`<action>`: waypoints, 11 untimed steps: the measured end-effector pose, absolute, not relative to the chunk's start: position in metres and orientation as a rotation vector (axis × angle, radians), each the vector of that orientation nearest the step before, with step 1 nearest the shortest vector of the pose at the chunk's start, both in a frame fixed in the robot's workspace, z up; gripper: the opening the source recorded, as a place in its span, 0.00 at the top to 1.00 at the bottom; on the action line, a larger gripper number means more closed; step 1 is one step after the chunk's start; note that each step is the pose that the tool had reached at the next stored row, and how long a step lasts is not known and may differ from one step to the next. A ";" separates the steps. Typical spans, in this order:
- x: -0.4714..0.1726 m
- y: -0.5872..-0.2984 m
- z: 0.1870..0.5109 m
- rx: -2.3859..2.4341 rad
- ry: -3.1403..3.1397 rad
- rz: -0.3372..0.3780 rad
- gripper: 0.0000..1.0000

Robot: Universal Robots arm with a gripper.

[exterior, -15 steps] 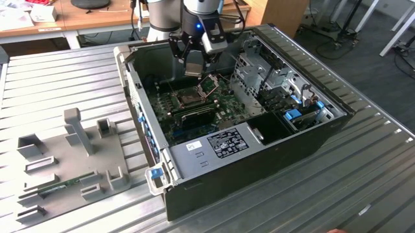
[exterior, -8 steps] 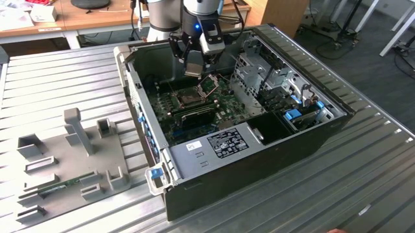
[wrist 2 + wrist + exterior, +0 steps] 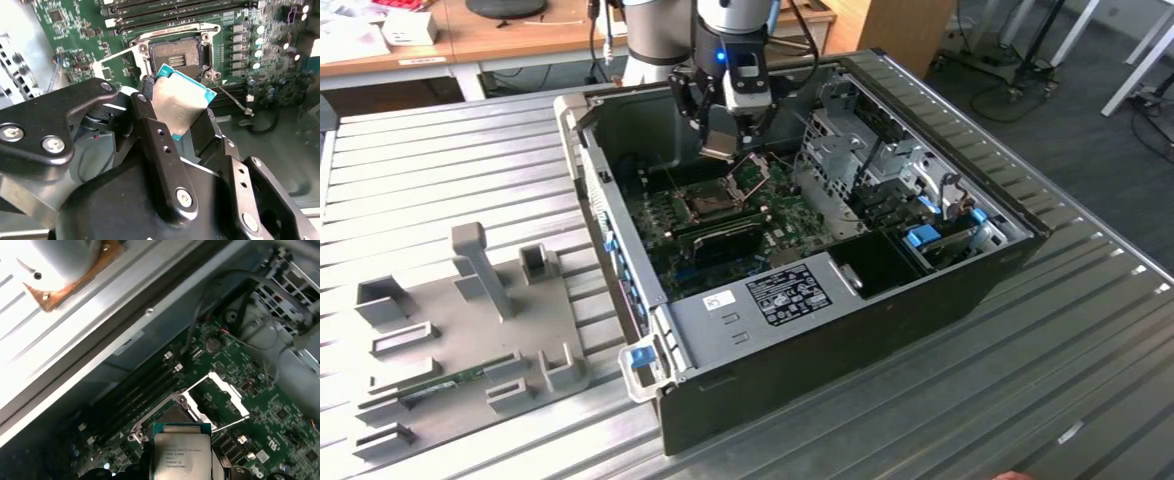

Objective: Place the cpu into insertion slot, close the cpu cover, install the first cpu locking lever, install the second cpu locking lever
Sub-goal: 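Place the cpu into insertion slot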

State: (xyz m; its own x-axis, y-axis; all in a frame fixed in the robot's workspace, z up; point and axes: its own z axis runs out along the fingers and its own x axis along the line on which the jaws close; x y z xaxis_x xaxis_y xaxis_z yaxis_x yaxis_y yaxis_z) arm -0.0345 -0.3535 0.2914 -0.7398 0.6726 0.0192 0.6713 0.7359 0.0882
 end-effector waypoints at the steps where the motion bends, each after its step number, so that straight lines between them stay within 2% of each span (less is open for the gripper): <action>1: -0.035 -0.354 0.291 1.153 2.903 0.139 0.46; 11: -0.035 -0.354 0.289 1.363 2.803 0.137 0.46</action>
